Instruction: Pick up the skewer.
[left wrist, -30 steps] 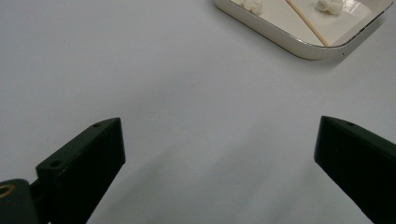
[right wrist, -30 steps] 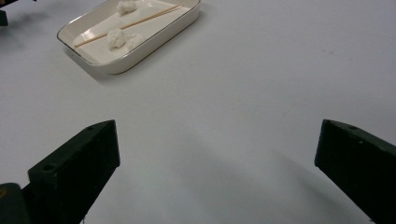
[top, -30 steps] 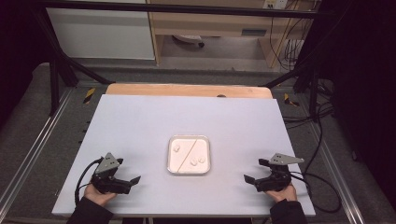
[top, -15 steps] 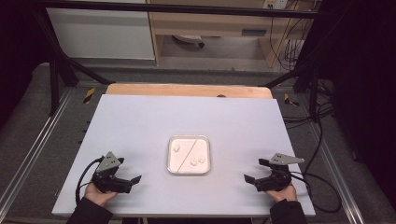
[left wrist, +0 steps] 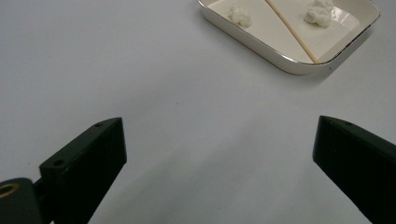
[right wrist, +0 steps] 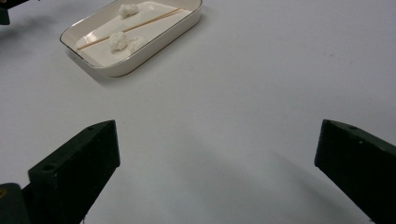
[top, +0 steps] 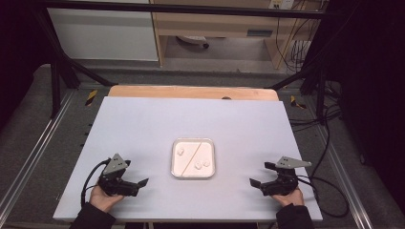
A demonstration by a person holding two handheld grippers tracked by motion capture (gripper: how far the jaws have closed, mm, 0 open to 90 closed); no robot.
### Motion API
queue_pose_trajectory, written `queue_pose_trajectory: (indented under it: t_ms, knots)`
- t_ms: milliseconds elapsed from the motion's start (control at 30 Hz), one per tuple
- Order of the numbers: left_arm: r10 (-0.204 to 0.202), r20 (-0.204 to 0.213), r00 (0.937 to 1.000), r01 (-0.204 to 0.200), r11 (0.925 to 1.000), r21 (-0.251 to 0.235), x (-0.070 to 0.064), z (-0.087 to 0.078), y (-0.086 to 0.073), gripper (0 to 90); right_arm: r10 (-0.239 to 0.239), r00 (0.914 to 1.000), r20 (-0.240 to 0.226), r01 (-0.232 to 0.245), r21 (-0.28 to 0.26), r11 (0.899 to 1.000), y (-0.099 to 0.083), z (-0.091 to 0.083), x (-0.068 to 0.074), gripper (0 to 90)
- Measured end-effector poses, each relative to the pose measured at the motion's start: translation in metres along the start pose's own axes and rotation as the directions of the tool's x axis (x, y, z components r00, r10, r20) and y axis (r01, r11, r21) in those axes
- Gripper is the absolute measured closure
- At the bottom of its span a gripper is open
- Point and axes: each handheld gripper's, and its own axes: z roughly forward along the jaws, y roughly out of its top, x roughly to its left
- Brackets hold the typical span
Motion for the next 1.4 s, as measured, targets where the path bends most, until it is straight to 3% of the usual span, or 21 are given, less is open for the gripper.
queue_pose_trajectory:
  t_ms: [233, 667, 1033, 1400]
  knots:
    - [-0.003, 0.003, 1.0000, 0.003, 1.0000, 0.006, -0.007, 0.003, 0.008, 2.9, -0.002, 1.0000, 0.001, 0.001, 0.000, 1.000, 0.000, 0.000, 0.000, 0.7]
    - [0.030, 0.009, 0.9995, -0.030, 0.9994, 0.019, -0.026, 0.012, 0.031, 3.9, -0.001, 1.0000, 0.001, 0.001, 0.005, 1.000, 0.000, 0.000, 0.000, 0.7]
    - [0.060, 0.025, 0.9978, -0.061, 0.9975, 0.034, -0.043, 0.031, 0.053, 5.4, -0.005, 1.0000, 0.000, 0.005, 0.009, 1.000, 0.000, 0.001, 0.000, 0.8]
    - [0.060, 0.025, 0.9979, -0.061, 0.9954, 0.073, -0.057, 0.052, 0.070, 12.4, -0.008, 1.0000, 0.000, 0.008, 0.012, 1.000, 0.000, 0.001, 0.000, 0.8]
